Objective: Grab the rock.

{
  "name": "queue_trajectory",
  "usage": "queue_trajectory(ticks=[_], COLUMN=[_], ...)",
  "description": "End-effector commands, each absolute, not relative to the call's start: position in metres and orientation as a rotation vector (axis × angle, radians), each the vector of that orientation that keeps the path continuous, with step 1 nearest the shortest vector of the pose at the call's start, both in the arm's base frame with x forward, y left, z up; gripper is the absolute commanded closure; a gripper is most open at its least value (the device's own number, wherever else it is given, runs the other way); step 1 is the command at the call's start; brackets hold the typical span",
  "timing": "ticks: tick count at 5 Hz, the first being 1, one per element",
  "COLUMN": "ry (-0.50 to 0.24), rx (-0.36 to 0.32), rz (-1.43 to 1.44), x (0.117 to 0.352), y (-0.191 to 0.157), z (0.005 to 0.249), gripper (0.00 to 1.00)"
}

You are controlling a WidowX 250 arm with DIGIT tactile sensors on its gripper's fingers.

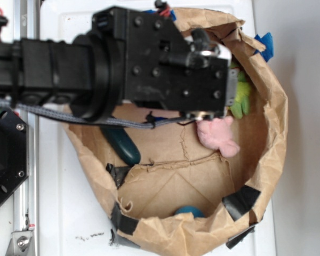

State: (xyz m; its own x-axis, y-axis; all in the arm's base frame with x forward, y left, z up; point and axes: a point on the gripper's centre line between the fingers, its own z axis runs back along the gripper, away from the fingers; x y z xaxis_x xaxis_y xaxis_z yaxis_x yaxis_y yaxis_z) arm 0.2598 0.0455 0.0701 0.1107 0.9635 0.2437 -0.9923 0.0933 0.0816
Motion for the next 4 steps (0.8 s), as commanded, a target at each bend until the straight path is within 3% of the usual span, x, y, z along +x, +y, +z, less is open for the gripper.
queue_trajectory(ticks=[1,4], ry=[-0.222,-0.241], rx=[0.23,0.293], rz=[1.498,1.444], x=[0.237,0.242], y=[0.073,0.095], z=[0.085,0.062], gripper=[0.0,0.0])
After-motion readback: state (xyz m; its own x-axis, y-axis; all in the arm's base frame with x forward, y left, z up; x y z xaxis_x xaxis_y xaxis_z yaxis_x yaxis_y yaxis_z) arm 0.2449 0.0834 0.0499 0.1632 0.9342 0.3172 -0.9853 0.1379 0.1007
